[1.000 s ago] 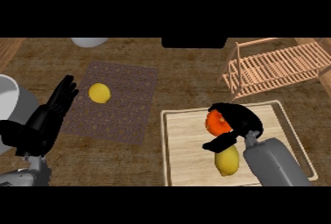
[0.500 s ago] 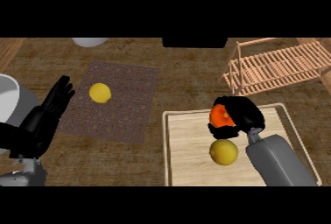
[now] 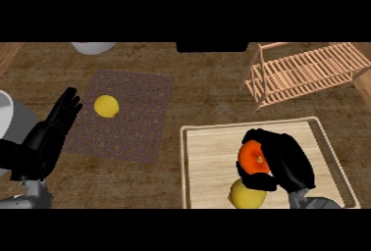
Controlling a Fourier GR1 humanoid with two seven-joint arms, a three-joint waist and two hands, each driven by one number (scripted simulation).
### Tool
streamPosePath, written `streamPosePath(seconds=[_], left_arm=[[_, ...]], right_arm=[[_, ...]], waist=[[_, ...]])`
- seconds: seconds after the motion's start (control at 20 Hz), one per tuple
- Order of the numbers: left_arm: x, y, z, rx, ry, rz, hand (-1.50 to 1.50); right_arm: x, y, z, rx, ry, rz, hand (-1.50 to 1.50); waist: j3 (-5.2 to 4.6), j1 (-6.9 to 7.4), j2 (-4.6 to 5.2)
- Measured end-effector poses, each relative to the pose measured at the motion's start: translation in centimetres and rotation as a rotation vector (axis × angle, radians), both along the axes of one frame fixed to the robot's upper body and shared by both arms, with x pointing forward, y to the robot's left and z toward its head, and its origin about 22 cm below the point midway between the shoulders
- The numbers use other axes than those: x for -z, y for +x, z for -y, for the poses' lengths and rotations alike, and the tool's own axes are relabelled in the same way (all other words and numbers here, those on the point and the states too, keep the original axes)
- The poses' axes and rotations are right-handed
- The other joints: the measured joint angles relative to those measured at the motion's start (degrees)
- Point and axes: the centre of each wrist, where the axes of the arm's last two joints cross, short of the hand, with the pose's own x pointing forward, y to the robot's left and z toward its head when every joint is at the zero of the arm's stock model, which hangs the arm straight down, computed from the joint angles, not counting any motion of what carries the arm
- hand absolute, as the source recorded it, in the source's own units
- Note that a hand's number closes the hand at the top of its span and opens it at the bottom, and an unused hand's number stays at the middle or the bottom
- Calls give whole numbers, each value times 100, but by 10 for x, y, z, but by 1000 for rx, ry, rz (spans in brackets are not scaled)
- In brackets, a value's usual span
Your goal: Pick the squash from the tray and place it in the tiered shelf
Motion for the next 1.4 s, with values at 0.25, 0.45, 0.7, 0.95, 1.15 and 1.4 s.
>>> streamPosePath(seconds=[0.25, 0.45, 0.7, 0.95, 1.15, 1.4], left_arm=[[1, 0, -8, -10, -3, 2, 0], [1, 1, -1, -2, -2, 1, 0], [2, 0, 6, 14, -1, 10, 0], [-3, 7, 10, 18, -1, 9, 0], [1, 4, -1, 22, -1, 6, 0], [-2, 3, 0, 25, 2, 13, 0]], right_arm=[[-36, -50, -11, 43, 153, 124, 150], [-78, -74, -8, 85, 216, 271, 150], [-112, -79, -13, 136, 243, 349, 150], [-143, -63, -16, 199, 255, 416, 150], [-170, -48, -16, 237, 265, 460, 150], [-195, -28, -10, 226, 363, 488, 150]], waist=[[17, -29, 18], [21, 2, 34], [22, 69, 51], [23, 106, 65], [24, 134, 70], [26, 148, 74]])
